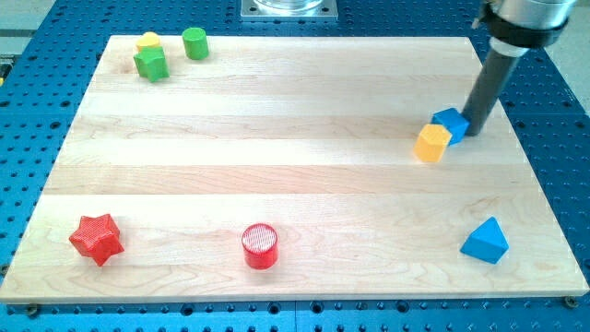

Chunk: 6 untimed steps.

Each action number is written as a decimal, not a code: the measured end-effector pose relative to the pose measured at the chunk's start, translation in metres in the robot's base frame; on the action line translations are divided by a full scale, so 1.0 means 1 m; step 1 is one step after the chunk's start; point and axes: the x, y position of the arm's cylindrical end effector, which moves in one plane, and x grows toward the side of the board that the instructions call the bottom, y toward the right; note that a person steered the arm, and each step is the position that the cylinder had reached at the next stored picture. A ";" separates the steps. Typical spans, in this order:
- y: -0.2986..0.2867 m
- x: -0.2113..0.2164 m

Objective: Move the triangle to the bottom of the yellow hexagon

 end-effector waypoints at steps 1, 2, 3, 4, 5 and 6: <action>0.060 0.031; 0.065 0.139; 0.055 0.215; 0.003 0.212; -0.005 0.179; -0.030 0.181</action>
